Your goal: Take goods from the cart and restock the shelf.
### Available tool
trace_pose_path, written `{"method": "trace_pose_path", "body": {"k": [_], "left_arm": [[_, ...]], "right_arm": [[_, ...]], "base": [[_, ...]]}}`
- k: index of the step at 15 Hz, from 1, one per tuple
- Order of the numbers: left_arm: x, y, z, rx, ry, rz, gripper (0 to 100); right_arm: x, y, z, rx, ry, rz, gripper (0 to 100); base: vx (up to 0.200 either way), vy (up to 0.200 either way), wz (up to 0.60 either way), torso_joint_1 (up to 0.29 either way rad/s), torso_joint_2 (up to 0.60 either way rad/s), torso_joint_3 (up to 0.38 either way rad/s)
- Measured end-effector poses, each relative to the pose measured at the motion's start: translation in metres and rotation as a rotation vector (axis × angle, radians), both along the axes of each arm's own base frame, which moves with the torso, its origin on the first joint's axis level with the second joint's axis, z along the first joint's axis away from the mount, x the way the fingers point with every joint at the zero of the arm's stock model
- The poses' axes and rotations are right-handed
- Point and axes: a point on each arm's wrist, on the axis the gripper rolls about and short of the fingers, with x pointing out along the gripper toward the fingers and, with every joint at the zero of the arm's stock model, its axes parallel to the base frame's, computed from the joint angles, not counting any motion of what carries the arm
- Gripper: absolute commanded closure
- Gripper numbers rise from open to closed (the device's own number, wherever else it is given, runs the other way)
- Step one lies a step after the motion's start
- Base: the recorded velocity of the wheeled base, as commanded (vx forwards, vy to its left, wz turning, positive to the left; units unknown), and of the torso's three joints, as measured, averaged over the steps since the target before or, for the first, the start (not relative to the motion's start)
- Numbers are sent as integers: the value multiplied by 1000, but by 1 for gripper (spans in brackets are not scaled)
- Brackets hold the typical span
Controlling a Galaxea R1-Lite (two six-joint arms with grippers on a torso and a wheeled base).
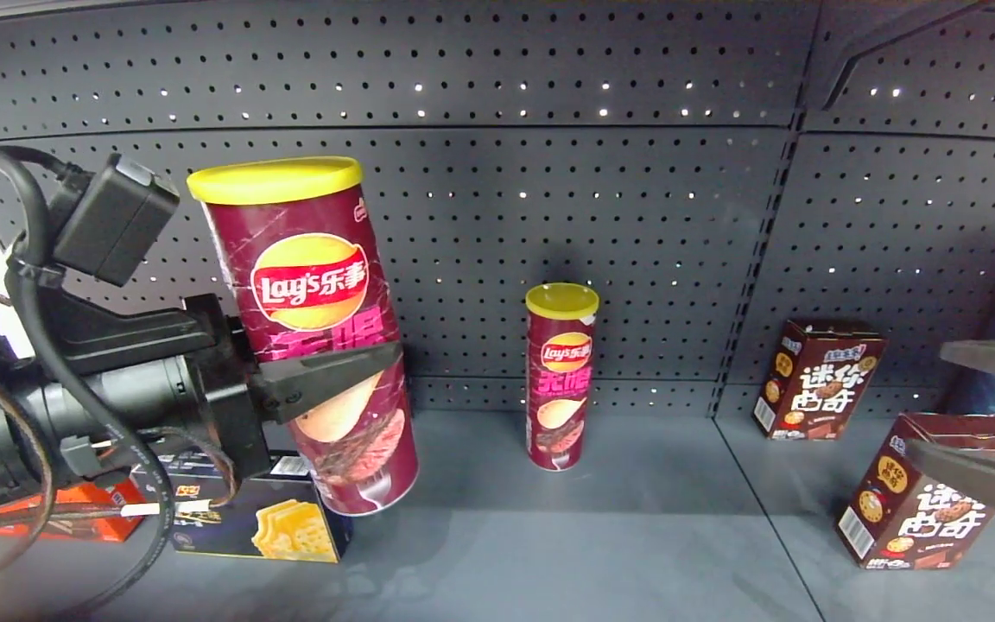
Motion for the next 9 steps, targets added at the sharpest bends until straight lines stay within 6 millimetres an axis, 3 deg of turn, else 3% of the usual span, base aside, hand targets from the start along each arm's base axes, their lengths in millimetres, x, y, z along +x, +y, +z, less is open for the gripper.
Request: {"method": "trace_pose_path", "body": {"k": [5,9], "left_arm": [[-5,5,-7,5,15,-45,100],[-6,7,-13,12,39,-43,100]], "right_arm": [[62,54,3,-10,2,17,0],[86,72,-8,-45,48,15,0]], "base": [[0,0,0,0,0,0],[0,0,0,0,0,0]]}}
